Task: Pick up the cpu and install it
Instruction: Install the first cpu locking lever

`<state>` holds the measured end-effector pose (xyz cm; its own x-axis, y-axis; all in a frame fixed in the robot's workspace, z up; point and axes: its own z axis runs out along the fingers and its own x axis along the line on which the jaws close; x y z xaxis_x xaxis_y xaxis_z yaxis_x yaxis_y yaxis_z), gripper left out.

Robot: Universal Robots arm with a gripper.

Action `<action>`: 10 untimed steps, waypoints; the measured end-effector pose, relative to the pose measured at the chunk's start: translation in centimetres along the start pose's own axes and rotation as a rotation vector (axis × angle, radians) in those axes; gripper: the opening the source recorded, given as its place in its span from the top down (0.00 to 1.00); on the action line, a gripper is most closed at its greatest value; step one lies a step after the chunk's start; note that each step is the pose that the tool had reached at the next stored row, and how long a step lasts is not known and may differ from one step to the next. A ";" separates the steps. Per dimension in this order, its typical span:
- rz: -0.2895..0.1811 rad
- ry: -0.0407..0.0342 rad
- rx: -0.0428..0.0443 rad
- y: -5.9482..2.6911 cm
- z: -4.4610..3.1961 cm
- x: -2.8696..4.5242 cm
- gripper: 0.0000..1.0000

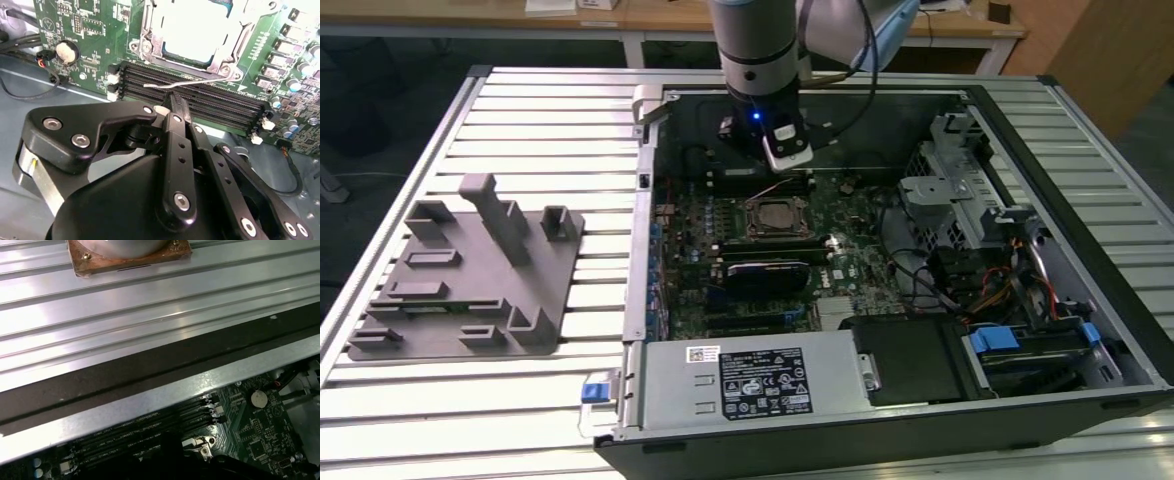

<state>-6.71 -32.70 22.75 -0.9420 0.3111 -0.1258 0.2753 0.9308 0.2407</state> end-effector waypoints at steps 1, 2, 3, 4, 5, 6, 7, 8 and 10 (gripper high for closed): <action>0.002 -0.0010 0.0021 -0.01 0.00 0.00 0.89; 0.004 -0.0018 0.0034 -0.03 0.00 -0.01 0.89; 0.006 -0.0024 0.0038 -0.06 0.04 -0.01 0.89; 0.008 -0.0030 0.0040 -0.09 0.10 -0.02 0.89; 0.011 -0.0035 0.0043 -0.14 0.16 -0.04 0.89; 0.013 -0.0042 0.0048 -0.20 0.22 -0.07 0.89; 0.015 -0.0047 0.0050 -0.25 0.29 -0.10 0.89; 0.017 -0.0052 0.0052 -0.30 0.35 -0.14 0.89; 0.020 -0.0058 0.0055 -0.35 0.41 -0.16 0.89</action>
<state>-6.58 -33.00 22.30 -0.9352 0.3306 -0.1266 0.2949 0.9254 0.2379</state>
